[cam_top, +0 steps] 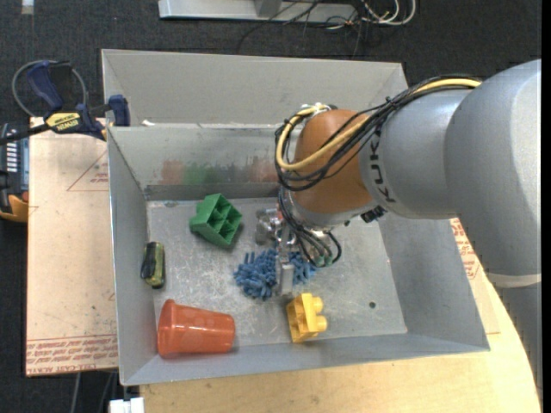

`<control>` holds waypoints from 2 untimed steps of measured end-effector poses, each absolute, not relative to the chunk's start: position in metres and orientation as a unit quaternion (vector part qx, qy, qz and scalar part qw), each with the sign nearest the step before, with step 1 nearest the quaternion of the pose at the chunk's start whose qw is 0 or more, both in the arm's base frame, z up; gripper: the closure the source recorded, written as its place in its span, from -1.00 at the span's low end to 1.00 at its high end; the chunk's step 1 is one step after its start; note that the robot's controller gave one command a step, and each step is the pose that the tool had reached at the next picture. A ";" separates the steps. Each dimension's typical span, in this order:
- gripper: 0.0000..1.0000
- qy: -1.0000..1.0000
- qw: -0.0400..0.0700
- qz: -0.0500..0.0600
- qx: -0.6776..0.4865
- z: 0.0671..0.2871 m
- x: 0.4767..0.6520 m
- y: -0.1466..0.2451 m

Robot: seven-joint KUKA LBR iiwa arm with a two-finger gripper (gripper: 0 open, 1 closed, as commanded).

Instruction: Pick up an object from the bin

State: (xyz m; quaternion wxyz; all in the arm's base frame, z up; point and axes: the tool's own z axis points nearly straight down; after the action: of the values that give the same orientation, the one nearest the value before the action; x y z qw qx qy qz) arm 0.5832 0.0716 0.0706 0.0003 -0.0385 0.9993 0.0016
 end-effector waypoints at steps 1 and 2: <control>-1.00 0.995 0.010 0.002 -0.103 0.123 0.568 0.059; -1.00 0.999 0.001 0.003 -0.047 0.074 0.581 0.072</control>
Offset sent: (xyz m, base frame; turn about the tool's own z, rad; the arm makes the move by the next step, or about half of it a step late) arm -0.0022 -0.0007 0.0037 -0.0153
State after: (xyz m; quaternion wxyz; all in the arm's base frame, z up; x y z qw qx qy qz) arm 0.5810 0.0716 0.0738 0.0005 -0.0466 0.9989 0.0026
